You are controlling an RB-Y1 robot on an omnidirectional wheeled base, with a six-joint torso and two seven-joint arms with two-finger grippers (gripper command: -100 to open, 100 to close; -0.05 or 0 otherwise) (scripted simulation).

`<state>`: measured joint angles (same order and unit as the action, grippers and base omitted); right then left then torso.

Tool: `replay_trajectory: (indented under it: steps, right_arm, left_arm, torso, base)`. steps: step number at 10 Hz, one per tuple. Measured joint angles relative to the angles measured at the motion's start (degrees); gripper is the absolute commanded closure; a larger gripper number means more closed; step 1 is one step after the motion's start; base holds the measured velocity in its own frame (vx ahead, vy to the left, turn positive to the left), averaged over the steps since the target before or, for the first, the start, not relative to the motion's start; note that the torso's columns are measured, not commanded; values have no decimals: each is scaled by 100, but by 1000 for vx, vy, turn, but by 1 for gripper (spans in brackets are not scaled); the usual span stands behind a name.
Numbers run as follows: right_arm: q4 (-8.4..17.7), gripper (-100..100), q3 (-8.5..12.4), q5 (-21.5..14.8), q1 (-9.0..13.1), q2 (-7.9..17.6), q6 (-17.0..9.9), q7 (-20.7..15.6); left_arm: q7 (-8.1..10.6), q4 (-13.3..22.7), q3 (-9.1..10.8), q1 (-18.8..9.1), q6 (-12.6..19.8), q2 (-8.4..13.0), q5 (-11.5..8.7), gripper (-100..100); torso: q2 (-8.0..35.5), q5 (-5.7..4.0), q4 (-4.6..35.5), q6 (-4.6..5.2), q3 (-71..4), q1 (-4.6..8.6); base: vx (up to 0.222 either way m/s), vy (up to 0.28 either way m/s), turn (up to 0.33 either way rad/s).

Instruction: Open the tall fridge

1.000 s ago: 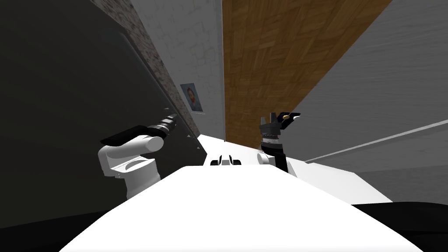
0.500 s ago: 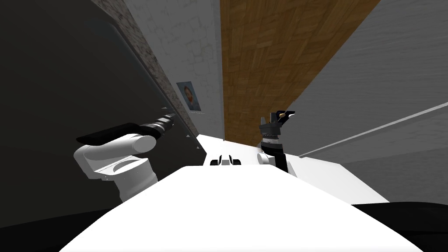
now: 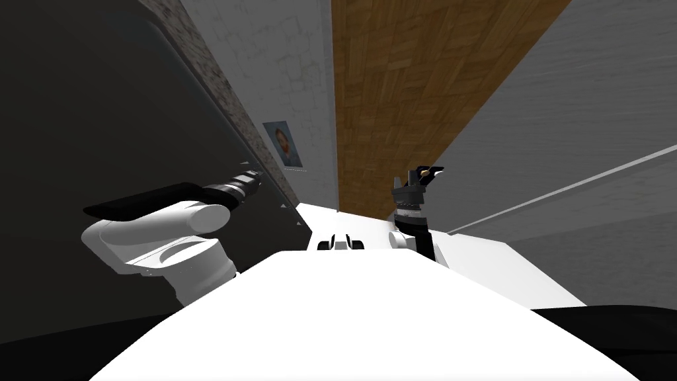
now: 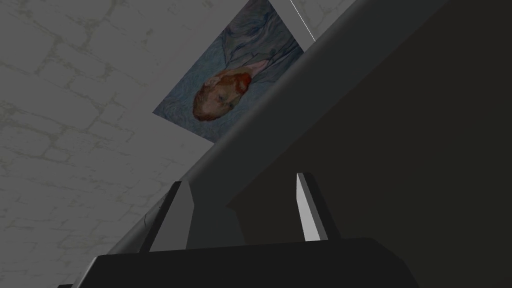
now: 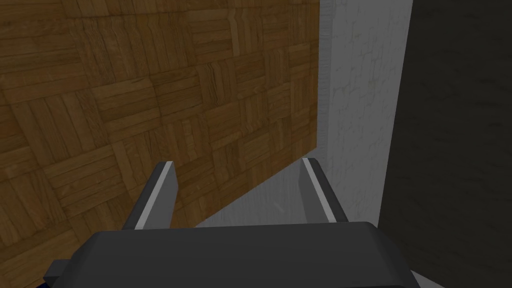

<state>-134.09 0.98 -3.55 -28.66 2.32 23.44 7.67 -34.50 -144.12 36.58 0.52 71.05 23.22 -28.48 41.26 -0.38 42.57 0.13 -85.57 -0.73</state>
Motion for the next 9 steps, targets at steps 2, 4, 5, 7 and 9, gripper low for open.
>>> replay_trajectory:
  steps: [2,4,5,7,9]
  right_arm:
    - [0,0,0,0,0,0,0,0]
    - [0,0,0,0,-1,0,0,0]
    - [0,0,0,0,0,0,0,0]
    - [0,0,0,0,0,0,0,0]
    - [0,0,-1,0,3,-1,0,0]
  left_arm:
    - [-68,-138,138,-51,49,113,-128,-100]
    - [-77,-366,153,-163,12,139,-29,-100]
    - [-52,-503,187,-212,87,188,-44,-100]
    - [-45,-517,192,-218,102,194,-45,100]
    - [-116,-535,151,-254,92,242,-133,100]
  torso:
    - [18,-3,-1,5,13,25]
    - [63,27,-28,-3,65,62]
    - [79,30,-29,-6,77,71]
    - [109,36,-25,-13,104,77]
    - [137,60,-26,18,126,86]
  base:
    - [-4,25,-30]
    - [25,27,-16]
    - [7,9,-5]
    - [0,0,0]
    - [-181,-75,-94]
